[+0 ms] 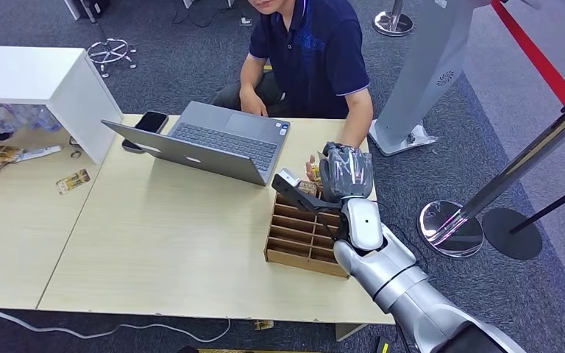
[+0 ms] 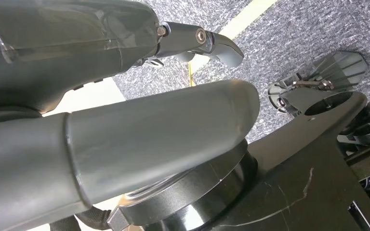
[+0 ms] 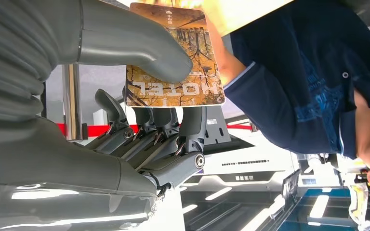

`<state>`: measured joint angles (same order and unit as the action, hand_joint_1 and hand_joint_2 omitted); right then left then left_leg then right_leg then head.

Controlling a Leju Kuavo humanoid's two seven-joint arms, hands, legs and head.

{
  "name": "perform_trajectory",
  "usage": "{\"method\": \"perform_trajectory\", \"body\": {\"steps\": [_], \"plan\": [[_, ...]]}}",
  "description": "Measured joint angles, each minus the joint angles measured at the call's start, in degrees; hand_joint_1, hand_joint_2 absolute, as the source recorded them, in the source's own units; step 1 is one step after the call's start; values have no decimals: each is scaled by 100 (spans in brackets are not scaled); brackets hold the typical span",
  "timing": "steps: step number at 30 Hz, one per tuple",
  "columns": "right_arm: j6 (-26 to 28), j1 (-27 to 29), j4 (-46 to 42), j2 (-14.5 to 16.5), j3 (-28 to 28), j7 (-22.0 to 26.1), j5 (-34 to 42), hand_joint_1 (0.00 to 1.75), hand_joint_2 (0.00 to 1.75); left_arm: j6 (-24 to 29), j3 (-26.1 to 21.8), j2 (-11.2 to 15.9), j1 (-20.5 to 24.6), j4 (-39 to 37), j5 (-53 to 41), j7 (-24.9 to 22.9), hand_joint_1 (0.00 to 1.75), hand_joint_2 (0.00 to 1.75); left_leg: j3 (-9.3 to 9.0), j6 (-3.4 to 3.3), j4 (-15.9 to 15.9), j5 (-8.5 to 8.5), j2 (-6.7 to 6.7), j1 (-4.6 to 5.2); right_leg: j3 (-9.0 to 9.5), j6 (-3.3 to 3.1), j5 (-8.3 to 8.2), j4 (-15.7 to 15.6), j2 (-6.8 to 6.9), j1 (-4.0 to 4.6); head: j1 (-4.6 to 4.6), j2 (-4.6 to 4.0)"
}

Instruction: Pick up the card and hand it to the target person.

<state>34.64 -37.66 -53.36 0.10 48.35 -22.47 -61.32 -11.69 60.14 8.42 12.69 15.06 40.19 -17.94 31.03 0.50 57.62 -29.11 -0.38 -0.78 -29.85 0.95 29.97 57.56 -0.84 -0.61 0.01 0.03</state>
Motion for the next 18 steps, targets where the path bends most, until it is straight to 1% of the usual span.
{"method": "perform_trajectory", "body": {"steps": [2, 4, 5, 8, 9, 10, 18], "plan": [[4, -6, 37, 3, 1, -1, -4, 140, 175, 0, 1, -4, 1, -1, 0, -1, 0, 0, 0, 0, 0, 0, 0, 0, 0, 0, 0, 0, 0, 0, 0, 0], [8, -16, 78, 10, 2, -4, -7, 133, 175, 0, 1, -6, 2, -2, 0, -1, 0, 0, 0, 0, 0, 0, 0, 0, 0, 0, 0, 0, 0, 0, 0, 1], [10, -20, 97, 15, 2, -6, -8, 117, 175, 0, 1, -7, 3, -2, 0, -1, 0, 0, 0, 0, 0, 0, 0, 0, 0, 0, 0, 0, 0, 0, 0, 1], [11, -24, 147, 36, 2, -8, -8, 25, 175, 0, 3, -9, 3, -2, 0, -1, 0, 0, 0, 0, 0, 0, 0, 0, 0, 0, 0, 0, 0, 0, 1, 0], [9, -25, 163, 42, 2, -8, -8, 5, 175, 0, 3, -10, 4, -3, 0, -1, 0, 0, 0, 0, 0, 0, 0, 0, 0, 0, 0, 0, 0, 0, 1, 0], [5, -26, 179, 45, 3, -8, -8, 0, 175, 1, 3, -10, 4, -3, 0, -1, 0, 0, 0, 0, 0, 0, 0, 0, 0, 0, 0, 0, 0, 0, 1, 0], [-85, -29, 256, 46, 6, -10, -25, 0, 175, 2, 5, -11, 5, -4, 0, -1, 0, 0, 0, 0, 0, 0, 0, 0, 0, 0, 0, 0, 0, 0, 0, 1]]}}
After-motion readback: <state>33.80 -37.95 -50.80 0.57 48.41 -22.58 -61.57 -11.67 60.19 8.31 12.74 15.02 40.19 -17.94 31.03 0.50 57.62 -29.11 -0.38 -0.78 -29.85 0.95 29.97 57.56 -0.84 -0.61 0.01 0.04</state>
